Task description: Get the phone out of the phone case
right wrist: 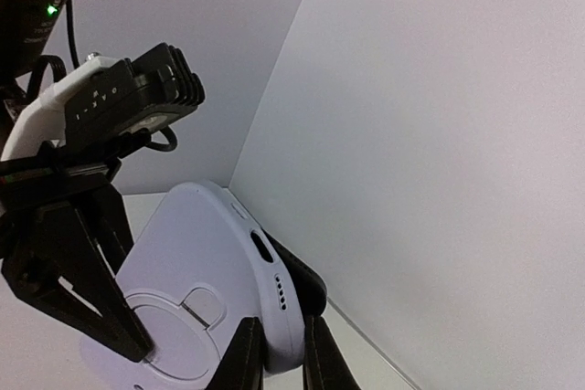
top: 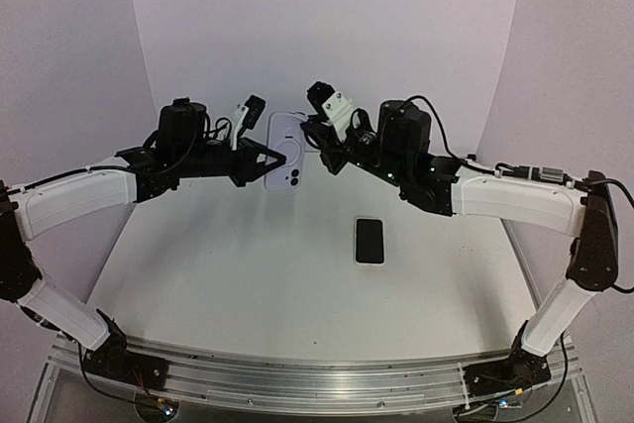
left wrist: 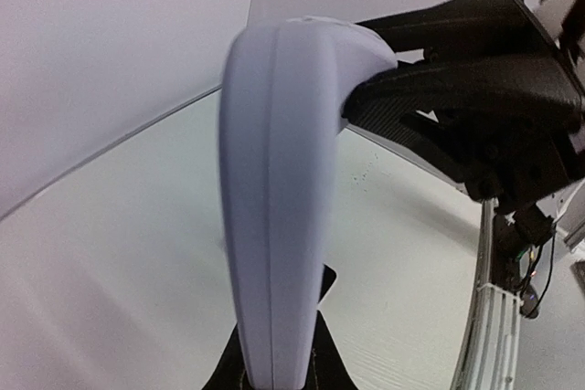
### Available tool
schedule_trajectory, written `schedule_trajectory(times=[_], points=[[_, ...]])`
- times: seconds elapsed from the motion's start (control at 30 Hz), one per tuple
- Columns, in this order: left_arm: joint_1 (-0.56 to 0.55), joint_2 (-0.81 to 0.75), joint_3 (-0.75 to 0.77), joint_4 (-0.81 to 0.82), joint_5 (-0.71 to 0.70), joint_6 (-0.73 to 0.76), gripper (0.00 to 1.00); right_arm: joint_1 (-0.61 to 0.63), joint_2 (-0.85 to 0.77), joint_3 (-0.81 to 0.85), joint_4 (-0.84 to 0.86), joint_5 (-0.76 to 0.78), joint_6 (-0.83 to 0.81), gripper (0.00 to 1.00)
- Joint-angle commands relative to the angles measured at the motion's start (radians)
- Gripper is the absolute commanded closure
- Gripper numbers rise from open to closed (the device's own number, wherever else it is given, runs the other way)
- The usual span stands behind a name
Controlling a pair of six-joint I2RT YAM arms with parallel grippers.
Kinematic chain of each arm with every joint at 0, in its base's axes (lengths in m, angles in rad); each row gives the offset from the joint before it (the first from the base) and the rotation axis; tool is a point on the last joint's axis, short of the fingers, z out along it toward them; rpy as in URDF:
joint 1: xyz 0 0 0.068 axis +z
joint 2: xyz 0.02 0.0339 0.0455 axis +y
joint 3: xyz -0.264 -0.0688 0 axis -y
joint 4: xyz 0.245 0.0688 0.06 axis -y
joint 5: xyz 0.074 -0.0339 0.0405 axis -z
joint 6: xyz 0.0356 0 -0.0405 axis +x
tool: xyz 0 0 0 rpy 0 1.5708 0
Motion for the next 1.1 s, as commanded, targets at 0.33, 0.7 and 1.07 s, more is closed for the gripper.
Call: schedule_trajectory(times=[0.33,0.7,1.07], points=[[-0.006,0.016,0.057,0.295,-0.128,0.150,1.00,0.139,0.050,0.030,-0.184,-0.433,0.037,0.99],[-0.006,-0.012,-0.152,0.664,0.036,0.896,1.00,0.136,0.054,0.053,-0.295,-0.574,0.180,0.86],[-0.005,0.015,-0.300,0.890,0.131,1.410,1.00,0.087,0.103,0.116,-0.292,-0.762,0.429,0.68]])
